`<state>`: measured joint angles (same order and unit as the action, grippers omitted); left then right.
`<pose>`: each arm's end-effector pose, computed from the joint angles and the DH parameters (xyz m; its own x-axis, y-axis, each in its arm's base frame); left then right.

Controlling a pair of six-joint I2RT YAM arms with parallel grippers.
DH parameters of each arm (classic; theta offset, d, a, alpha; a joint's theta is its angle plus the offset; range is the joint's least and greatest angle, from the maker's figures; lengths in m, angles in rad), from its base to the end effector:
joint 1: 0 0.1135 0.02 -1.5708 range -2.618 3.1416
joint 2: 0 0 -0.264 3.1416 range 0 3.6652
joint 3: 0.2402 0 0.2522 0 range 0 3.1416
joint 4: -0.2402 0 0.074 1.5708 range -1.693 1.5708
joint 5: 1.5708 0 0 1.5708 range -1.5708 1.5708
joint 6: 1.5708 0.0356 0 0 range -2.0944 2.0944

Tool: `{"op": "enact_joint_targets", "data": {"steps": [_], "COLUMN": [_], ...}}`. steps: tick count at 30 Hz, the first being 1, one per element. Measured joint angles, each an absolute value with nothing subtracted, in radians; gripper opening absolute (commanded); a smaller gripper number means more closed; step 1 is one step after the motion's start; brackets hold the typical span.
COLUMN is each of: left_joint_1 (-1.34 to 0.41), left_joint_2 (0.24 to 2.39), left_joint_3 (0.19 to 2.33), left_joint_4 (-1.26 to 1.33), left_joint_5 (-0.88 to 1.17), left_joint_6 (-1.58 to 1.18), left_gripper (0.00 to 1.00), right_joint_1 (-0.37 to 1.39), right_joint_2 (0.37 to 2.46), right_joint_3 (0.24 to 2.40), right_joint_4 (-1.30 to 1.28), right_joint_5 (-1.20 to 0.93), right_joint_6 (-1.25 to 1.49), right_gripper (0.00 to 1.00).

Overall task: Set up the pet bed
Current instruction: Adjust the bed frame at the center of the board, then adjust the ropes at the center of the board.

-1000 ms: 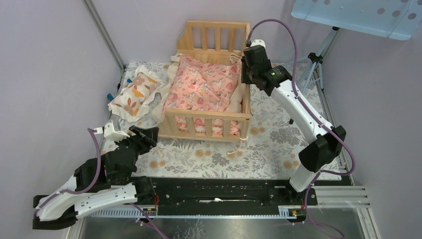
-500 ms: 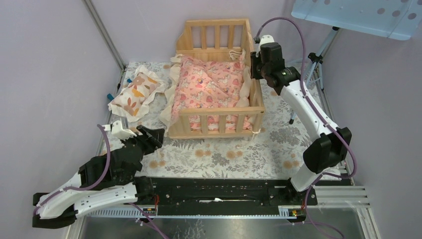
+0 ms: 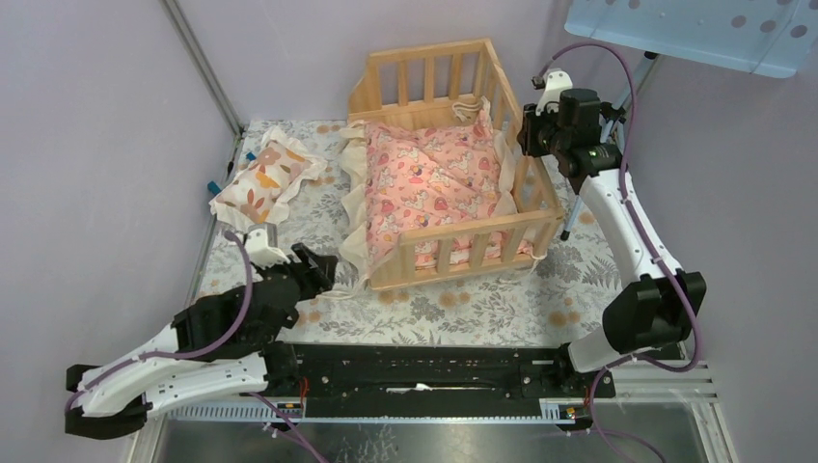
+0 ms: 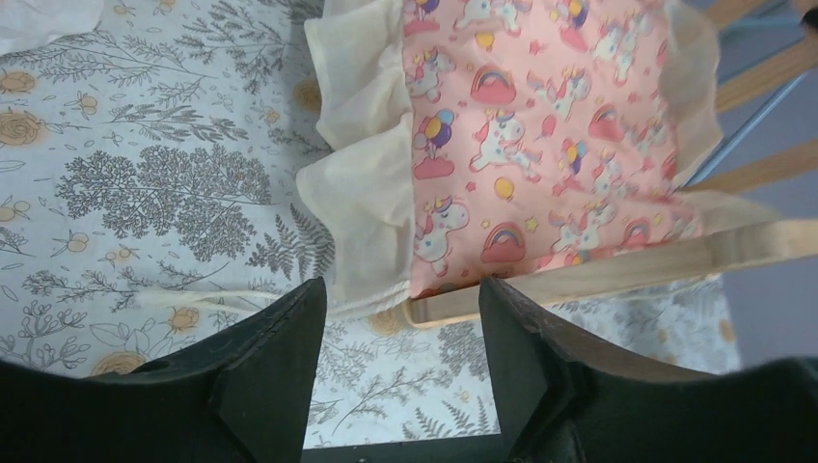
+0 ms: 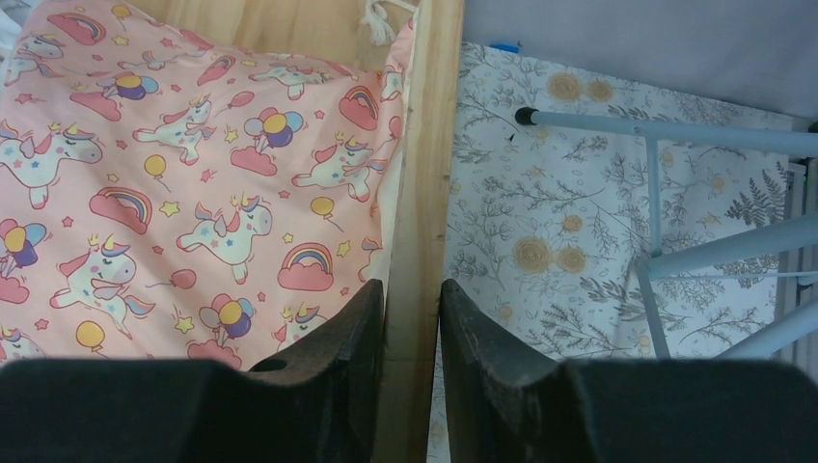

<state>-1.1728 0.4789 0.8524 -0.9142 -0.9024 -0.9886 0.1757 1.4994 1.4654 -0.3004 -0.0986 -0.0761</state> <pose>0.0545 -0.0576 0.3309 -0.3690 -0.4578 -0.8088 0.0041 0.8695 -0.4940 0.3454 0.0649 0.3925 -0.3020 -0.1305 -0.9443 -0.2893 0.9564 -0.0396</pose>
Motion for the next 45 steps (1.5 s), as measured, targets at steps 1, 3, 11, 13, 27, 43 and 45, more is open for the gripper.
{"op": "enact_joint_targets", "data": {"steps": [1, 3, 11, 13, 27, 43, 45], "left_joint_1": [-1.173, -1.173, -1.143, -1.103, -0.786, -0.731, -0.731], "left_joint_2": [0.498, 0.539, 0.698, 0.711, 0.804, 0.820, 0.822], "left_joint_3": [0.851, 0.850, 0.793, 0.763, 0.642, 0.488, 0.488], "left_joint_4": [-0.910, -0.905, -0.824, -0.796, -0.516, -0.472, -0.478], "left_joint_5": [-0.893, -0.873, -0.749, -0.707, -0.378, -0.307, -0.307], "left_joint_6": [-0.982, -0.971, -0.946, -0.931, -0.724, -0.908, -0.916], "left_gripper": [0.64, 0.66, 0.71, 0.71, 0.60, 0.67, 0.68], "right_joint_1": [0.169, 0.163, 0.143, 0.143, 0.159, 0.159, 0.159], "right_joint_2": [1.515, 1.550, 1.690, 1.690, 1.374, 1.206, 1.215], "right_joint_3": [1.489, 1.536, 1.706, 1.709, 1.567, 1.461, 1.461], "right_joint_4": [-0.319, -0.348, -0.405, -0.411, -0.384, -0.620, -0.653], "right_joint_5": [-0.110, -0.120, -0.154, -0.151, 0.018, 0.013, 0.062], "right_joint_6": [-0.082, -0.093, -0.120, -0.120, 0.075, 0.381, 0.408], "right_gripper": [0.00, 0.00, 0.22, 0.39, 0.54, 0.99, 1.00]}}
